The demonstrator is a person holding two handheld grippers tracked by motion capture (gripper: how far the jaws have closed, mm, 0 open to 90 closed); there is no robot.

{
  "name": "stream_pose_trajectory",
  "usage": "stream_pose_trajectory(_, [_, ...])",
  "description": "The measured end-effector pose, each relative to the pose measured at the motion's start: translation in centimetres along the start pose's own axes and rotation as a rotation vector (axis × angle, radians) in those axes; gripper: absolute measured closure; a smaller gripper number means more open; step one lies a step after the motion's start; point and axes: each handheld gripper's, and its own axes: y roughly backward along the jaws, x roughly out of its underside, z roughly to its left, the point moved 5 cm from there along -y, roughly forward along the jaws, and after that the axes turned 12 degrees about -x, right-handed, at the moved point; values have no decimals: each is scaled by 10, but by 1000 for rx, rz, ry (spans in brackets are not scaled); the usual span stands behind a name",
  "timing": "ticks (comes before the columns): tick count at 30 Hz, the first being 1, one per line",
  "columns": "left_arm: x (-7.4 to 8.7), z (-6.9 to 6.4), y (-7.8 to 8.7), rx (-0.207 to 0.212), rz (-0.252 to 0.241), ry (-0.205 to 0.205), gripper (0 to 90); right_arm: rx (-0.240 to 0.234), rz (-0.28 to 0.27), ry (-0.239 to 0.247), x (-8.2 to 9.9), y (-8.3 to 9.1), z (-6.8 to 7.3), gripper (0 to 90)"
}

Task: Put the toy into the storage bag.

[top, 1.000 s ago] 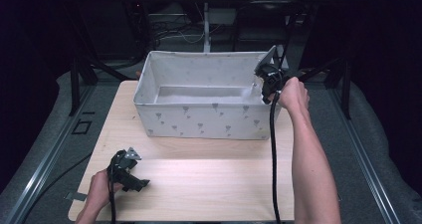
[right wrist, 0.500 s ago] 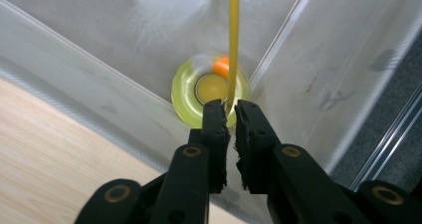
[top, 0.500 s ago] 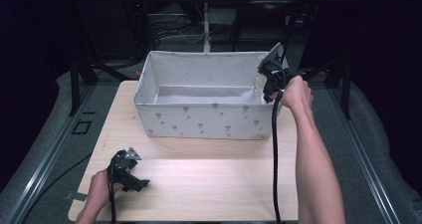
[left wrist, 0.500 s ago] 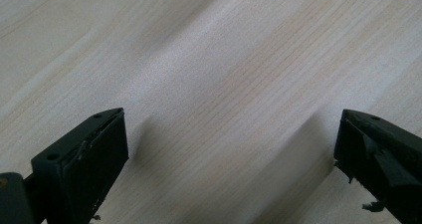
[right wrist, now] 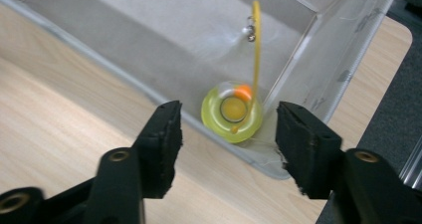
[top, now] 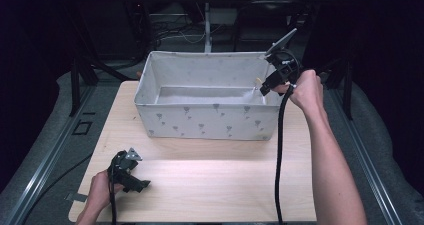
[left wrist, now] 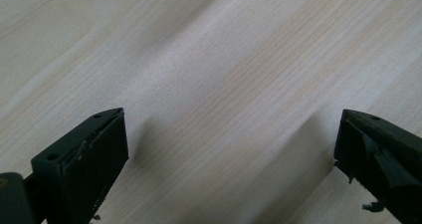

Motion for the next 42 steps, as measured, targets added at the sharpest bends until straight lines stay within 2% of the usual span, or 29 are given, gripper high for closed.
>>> stream_pose_trajectory(2, [0, 0, 0, -3, 3, -2, 7, 0, -2, 6, 1, 2, 3, 375])
stream_pose_trajectory(3, [0, 0, 0, -3, 3, -1, 6, -12, -8, 25, 4, 6, 11, 345])
stream_pose_trajectory(7, [0, 0, 0, -3, 3, -2, 6, -12, -3, 48, 7, 10, 19, 299])
stream_pose_trajectory(9, [0, 0, 0, -4, 2, -1, 6, -18, -6, 70, 12, 12, 30, 244])
stream_pose_trajectory(16, [0, -1, 0, -2, 3, -6, 6, -17, -2, 117, 21, 10, 48, 161])
stream_pose_trajectory(21, [0, -1, -1, -7, 1, -4, 6, -32, 5, 152, 32, 2, 64, 132])
stream_pose_trajectory(27, [0, -1, -1, -6, 2, -2, 6, -39, 13, 178, 42, -6, 74, 81])
stream_pose_trajectory(31, [0, -1, -1, -8, 3, -5, 6, -49, 21, 198, 55, -18, 85, 40])
stream_pose_trajectory(42, [0, -1, -1, -10, 2, -6, 6, -51, 43, 230, 84, -48, 96, 22])
